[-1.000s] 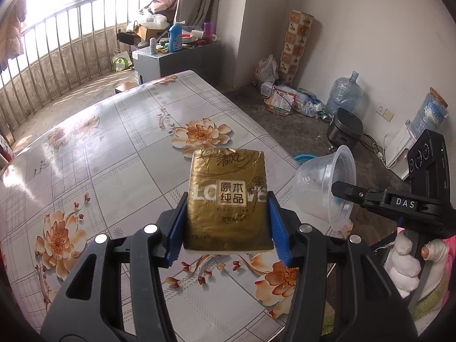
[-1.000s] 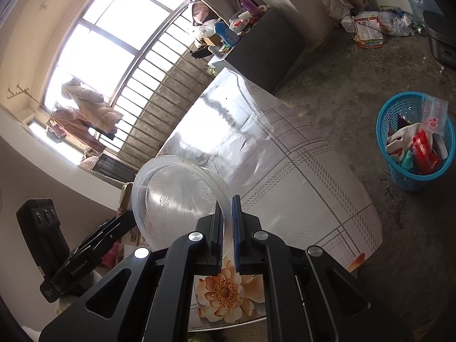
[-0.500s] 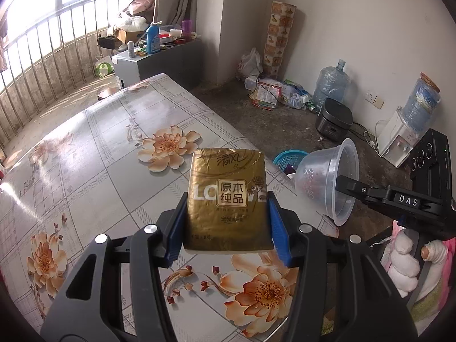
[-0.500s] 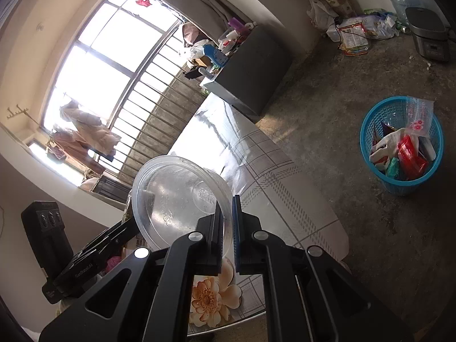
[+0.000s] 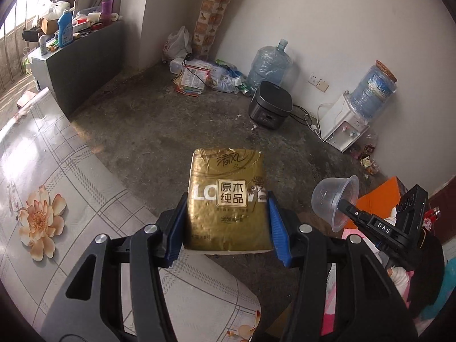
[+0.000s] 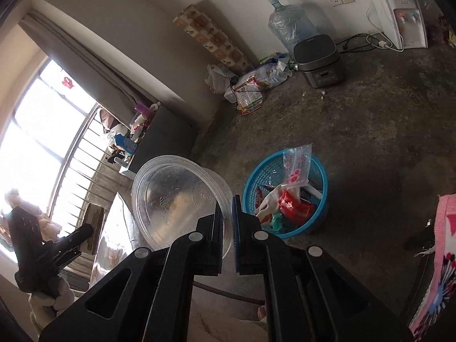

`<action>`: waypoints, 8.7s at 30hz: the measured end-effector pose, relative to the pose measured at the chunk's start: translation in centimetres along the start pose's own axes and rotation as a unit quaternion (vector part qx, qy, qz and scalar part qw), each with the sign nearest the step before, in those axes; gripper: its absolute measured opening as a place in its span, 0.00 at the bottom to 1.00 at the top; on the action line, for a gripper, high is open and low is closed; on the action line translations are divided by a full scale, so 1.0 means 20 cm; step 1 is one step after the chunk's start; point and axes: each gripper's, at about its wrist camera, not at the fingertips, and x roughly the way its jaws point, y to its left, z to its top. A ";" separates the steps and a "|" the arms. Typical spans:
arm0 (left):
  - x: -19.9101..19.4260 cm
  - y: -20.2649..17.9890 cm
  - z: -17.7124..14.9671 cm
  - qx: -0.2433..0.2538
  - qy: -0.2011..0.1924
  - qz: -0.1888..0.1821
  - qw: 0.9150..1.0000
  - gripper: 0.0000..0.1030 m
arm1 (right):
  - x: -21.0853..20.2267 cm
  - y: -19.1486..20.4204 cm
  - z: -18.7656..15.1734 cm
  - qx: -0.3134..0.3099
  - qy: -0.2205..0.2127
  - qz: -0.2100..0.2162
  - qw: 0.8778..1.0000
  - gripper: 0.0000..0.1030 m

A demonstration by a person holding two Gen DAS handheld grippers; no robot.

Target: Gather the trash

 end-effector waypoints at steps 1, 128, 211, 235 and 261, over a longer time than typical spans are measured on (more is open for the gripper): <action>0.10 -0.01 0.04 -0.001 0.020 -0.006 1.000 0.48 | 0.02 -0.03 0.00 0.009 0.002 -0.008 1.000 0.06; -1.10 0.32 -1.25 -0.238 -0.179 0.196 0.934 0.91 | -0.35 1.06 -0.83 -0.422 -0.016 0.020 0.906 0.89; -0.85 0.18 -1.23 -0.169 -0.047 0.358 0.917 0.91 | -0.26 0.90 -0.91 -0.466 0.038 -0.168 0.868 0.94; -0.85 0.19 -1.25 -0.172 -0.047 0.357 0.917 0.91 | -0.27 0.90 -0.91 -0.469 0.036 -0.166 0.867 0.94; -0.85 0.19 -1.25 -0.172 -0.047 0.356 0.917 0.91 | -0.27 0.90 -0.91 -0.469 0.035 -0.166 0.867 0.94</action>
